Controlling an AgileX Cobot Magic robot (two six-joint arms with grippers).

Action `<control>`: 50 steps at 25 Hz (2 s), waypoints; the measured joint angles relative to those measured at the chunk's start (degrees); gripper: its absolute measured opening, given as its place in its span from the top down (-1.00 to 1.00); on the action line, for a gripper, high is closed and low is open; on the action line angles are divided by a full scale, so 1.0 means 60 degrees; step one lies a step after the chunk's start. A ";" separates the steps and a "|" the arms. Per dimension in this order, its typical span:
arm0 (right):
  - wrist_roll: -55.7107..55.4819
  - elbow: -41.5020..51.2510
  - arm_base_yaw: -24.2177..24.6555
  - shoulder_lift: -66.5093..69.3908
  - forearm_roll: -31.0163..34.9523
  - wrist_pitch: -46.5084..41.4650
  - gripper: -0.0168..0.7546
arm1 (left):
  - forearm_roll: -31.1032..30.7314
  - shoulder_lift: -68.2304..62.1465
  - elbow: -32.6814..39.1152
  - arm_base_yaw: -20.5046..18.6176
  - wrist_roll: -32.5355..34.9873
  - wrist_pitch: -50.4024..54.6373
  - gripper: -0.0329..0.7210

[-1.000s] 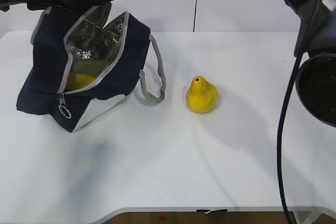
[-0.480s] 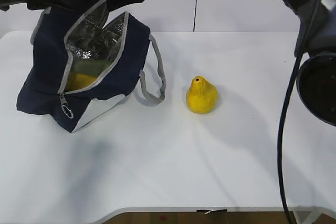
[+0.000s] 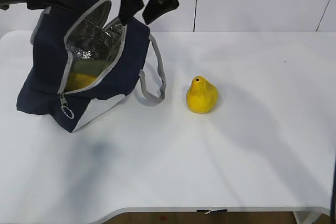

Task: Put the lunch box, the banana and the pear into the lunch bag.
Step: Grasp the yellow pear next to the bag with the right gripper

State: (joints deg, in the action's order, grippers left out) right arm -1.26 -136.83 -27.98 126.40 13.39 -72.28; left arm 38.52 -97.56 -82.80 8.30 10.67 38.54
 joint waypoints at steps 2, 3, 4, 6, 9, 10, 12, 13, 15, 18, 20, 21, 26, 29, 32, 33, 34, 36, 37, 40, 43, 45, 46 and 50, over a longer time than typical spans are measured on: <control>0.0022 0.0912 0.0000 -0.0612 -0.0664 0.0000 -0.14 | 0.0000 0.0000 0.0000 0.0000 0.0000 0.0000 0.93; 0.0022 0.1368 0.0000 -0.0918 -0.1040 0.0000 -0.14 | 0.0000 0.0000 0.0000 0.0000 0.0000 0.0000 0.93; 0.0022 0.1752 0.0000 -0.1200 -0.1394 0.0000 -0.14 | 0.0000 0.0000 0.0000 0.0000 0.0006 0.0000 0.93; 0.0038 0.2649 0.0000 -0.1615 -0.1947 0.0000 -0.14 | 0.0000 0.0000 0.0000 0.0000 0.0006 -0.0017 0.93; 0.0093 0.3723 0.0000 -0.1901 -0.2424 0.0017 -0.14 | 0.0000 0.0000 0.0000 0.0000 0.0006 -0.0017 0.93; 0.0097 0.4026 0.0000 -0.1905 -0.2487 0.0032 -0.14 | 0.0000 0.0000 0.0000 0.0000 0.0006 -0.0017 0.93; 0.0158 0.4460 0.0000 -0.1905 -0.2556 0.0052 -0.14 | 0.0000 0.0000 0.0000 0.0000 0.0006 -0.0032 0.93; 0.0210 0.4617 0.0000 -0.1905 -0.2622 0.0052 -0.14 | 0.0000 0.0000 0.0000 0.0000 0.0006 -0.0032 0.93; 0.0210 0.4728 0.0000 -0.1887 -0.2882 0.0073 -0.14 | 0.0015 0.0000 0.0000 0.0000 0.0006 -0.0032 0.93; 0.0289 0.4749 0.0000 -0.1730 -0.3466 0.0131 -0.14 | 0.0036 0.0000 0.0000 0.0000 0.0006 -0.0032 0.93; 0.0381 0.4749 0.0000 -0.1583 -0.3600 0.0149 -0.14 | 0.0053 0.0000 0.0000 0.0000 0.0006 -0.0032 0.93; 0.0447 0.4749 0.0000 -0.1506 -0.3620 0.0163 -0.14 | 0.0053 0.0000 0.0000 0.0000 0.0006 -0.0032 0.93; 0.0617 0.4771 0.0000 -0.1143 -0.3620 0.0185 -0.14 | 0.0070 0.0000 0.0000 0.0020 0.0021 -0.0032 0.93; 0.0690 0.4786 0.0000 -0.0945 -0.3642 0.0206 -0.14 | 0.0070 0.0000 0.0000 0.0020 0.0021 -0.0032 0.93; 0.0708 0.4786 0.0000 -0.0826 -0.3791 0.0373 -0.14 | 0.0070 0.0000 0.0000 0.0020 0.0021 -0.0032 0.93; 0.0708 0.4786 0.0000 -0.0802 -0.3841 0.0531 -0.14 | 0.0070 0.0000 0.0000 0.0020 0.0021 -0.0032 0.93; 0.0708 0.4786 0.0000 -0.0780 -0.3885 0.0682 -0.14 | 0.0070 0.0000 0.0000 0.0020 0.0021 -0.0032 0.93; 0.0708 0.4786 0.0000 -0.0722 -0.4003 0.0921 -0.14 | 0.0070 0.0000 0.0000 0.0020 0.0021 -0.0032 0.93; 0.0708 0.4786 0.0000 -0.0704 -0.4058 0.0988 -0.14 | 0.0070 0.0000 0.0000 0.0020 0.0021 -0.0032 0.93; 0.0708 0.4786 0.0000 -0.0542 -0.4223 0.1051 -0.14 | 0.0070 0.0000 0.0000 0.0020 0.0021 -0.0032 0.93; 0.0708 0.4786 0.0000 -0.0309 -0.4291 0.1120 -0.14 | 0.0070 0.0000 0.0000 0.0020 0.0021 -0.0032 0.93; 0.0708 0.4786 0.0000 -0.0185 -0.4342 0.1215 -0.14 | 0.0070 0.0000 0.0000 0.0020 0.0021 -0.0032 0.93; 0.0708 0.4786 0.0000 -0.0123 -0.4364 0.1235 -0.14 | 0.0070 0.0000 0.0000 0.0020 0.0021 -0.0032 0.93; 0.0708 0.4786 0.0000 -0.0075 -0.4460 0.1286 0.04 | 0.0070 0.0000 0.0000 0.0020 0.0021 -0.0032 0.93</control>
State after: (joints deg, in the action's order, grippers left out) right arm 2.99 -108.12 -27.98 125.95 -13.38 -64.57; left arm 38.94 -97.56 -82.80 8.43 10.80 38.34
